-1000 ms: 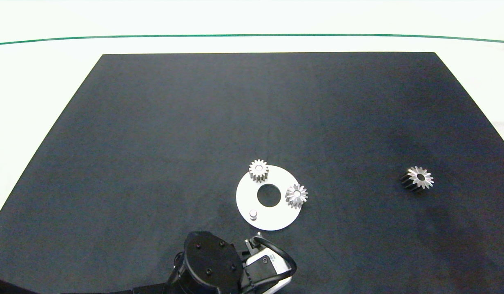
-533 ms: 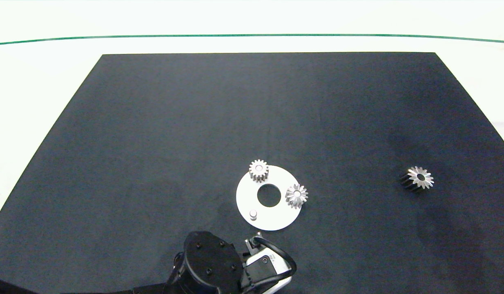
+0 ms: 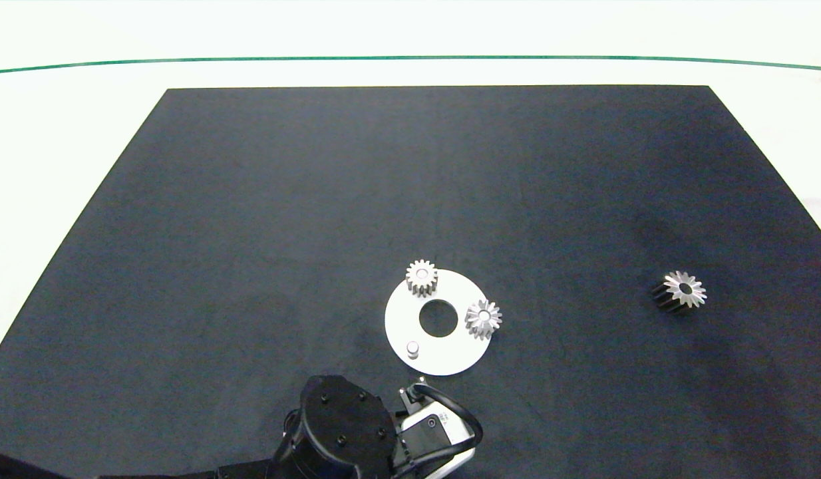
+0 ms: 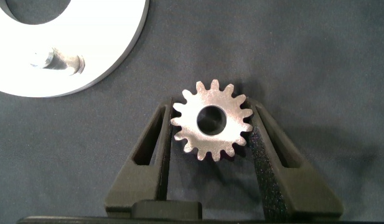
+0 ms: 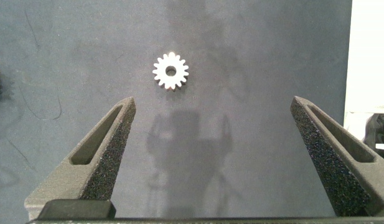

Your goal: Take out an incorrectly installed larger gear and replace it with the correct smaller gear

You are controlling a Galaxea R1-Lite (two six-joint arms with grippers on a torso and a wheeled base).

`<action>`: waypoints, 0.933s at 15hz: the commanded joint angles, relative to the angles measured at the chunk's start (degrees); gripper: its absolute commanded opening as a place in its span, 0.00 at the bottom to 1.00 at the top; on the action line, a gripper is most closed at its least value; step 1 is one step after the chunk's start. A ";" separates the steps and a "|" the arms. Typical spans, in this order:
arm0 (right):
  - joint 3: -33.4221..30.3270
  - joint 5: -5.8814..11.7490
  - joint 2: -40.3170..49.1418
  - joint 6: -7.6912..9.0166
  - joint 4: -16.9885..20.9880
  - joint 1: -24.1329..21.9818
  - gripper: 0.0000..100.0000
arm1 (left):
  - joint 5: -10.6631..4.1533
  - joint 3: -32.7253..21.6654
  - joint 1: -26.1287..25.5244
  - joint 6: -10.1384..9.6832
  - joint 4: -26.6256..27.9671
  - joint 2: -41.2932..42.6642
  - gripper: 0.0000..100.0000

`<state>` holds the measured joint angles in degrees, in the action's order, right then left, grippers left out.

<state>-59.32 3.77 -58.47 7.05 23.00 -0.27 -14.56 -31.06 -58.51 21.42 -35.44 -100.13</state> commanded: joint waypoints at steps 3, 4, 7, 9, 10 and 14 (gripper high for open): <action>-0.01 0.01 0.02 0.07 0.11 0.00 1.00 | -0.12 -0.84 -0.02 0.11 0.28 0.47 0.16; -0.01 0.01 0.02 0.07 0.11 0.00 1.00 | -0.12 -0.93 -0.02 0.11 0.46 0.55 0.16; -0.09 0.01 0.02 0.07 0.11 0.00 1.00 | -0.12 -1.02 -0.28 0.11 0.98 1.43 0.16; -0.09 0.01 0.02 0.07 0.11 0.00 1.00 | -0.21 -0.75 -0.55 0.11 1.86 2.49 0.16; -0.09 0.01 0.02 0.07 0.11 0.00 1.00 | -0.21 -0.75 -0.64 0.11 2.92 3.10 0.16; -0.09 0.01 -0.07 0.07 0.11 0.00 1.00 | -0.21 -0.58 -1.78 -0.33 5.82 5.74 0.16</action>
<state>-59.34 3.77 -58.47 7.05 23.00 -0.27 -14.74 -31.67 -60.06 21.03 -29.38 -95.67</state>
